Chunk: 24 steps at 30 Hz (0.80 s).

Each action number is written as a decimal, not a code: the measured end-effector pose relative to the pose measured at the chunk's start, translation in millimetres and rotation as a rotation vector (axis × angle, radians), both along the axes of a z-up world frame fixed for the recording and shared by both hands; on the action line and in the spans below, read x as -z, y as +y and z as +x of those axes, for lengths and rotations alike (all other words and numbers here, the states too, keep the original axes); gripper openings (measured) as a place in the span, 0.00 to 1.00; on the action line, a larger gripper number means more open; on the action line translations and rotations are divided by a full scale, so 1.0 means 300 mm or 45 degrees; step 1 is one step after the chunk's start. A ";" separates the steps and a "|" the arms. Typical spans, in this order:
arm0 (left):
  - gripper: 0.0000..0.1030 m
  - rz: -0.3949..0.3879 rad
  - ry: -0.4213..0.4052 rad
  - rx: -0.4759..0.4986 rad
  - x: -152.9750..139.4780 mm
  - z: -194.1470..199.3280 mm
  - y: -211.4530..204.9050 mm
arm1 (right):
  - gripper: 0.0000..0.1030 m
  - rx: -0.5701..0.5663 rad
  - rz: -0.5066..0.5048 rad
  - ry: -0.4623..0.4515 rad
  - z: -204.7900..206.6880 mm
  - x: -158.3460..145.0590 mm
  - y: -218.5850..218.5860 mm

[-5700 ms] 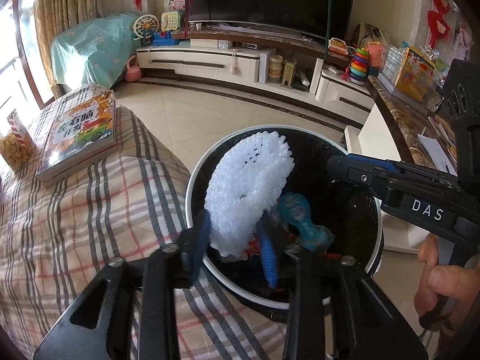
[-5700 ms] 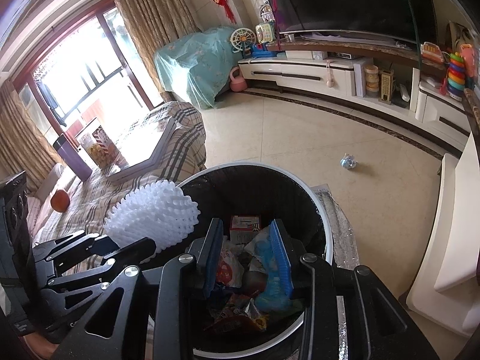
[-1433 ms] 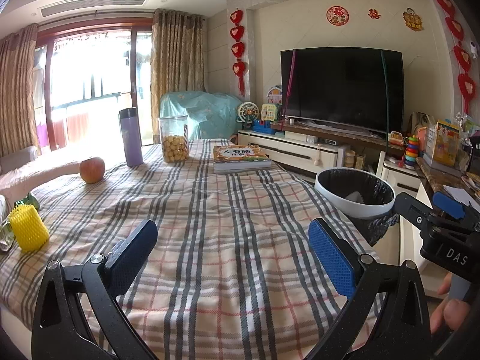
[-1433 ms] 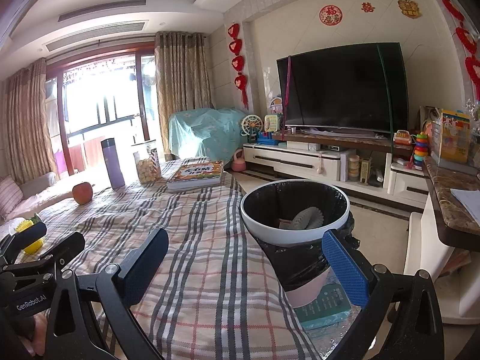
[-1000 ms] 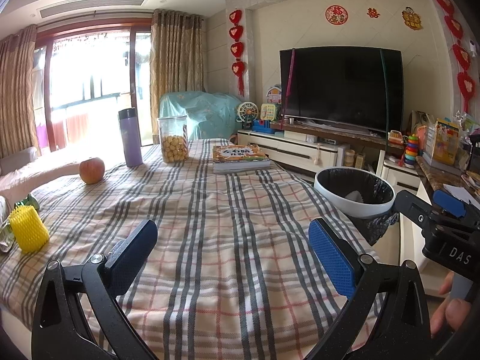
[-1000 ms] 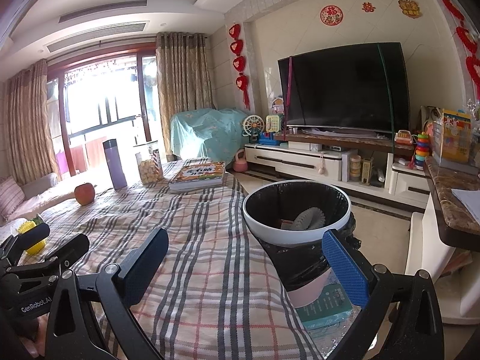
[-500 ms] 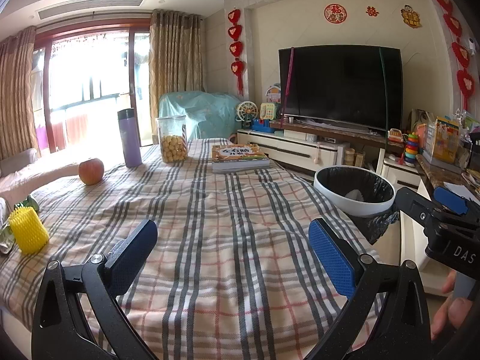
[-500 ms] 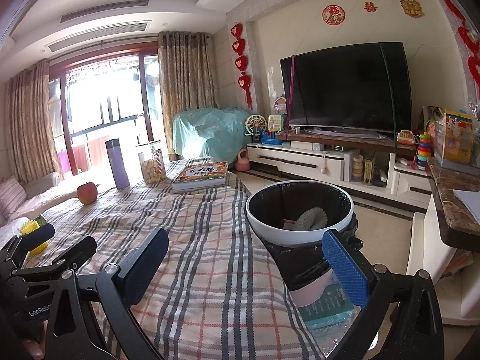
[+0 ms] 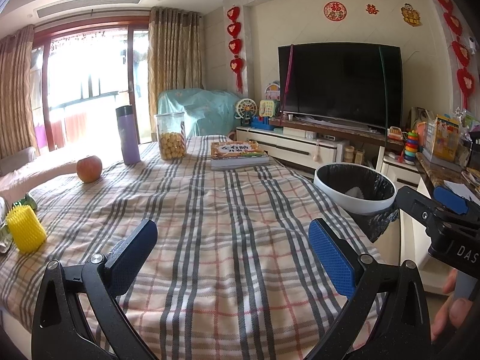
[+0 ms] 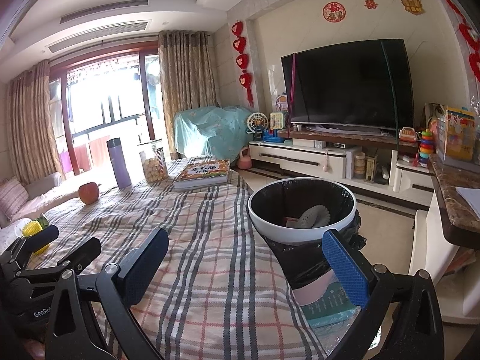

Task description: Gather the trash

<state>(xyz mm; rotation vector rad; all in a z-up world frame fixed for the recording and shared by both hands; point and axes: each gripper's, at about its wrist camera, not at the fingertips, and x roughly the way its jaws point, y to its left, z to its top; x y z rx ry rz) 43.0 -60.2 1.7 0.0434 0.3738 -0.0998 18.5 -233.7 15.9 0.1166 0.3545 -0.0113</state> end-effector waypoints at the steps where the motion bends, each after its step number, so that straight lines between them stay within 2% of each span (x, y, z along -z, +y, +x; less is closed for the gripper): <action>1: 1.00 0.001 0.002 0.000 0.001 0.001 -0.002 | 1.00 -0.001 0.001 0.002 0.001 0.001 -0.001; 24: 1.00 0.006 0.010 0.011 0.024 0.027 -0.005 | 1.00 -0.014 0.014 0.024 0.018 0.013 -0.008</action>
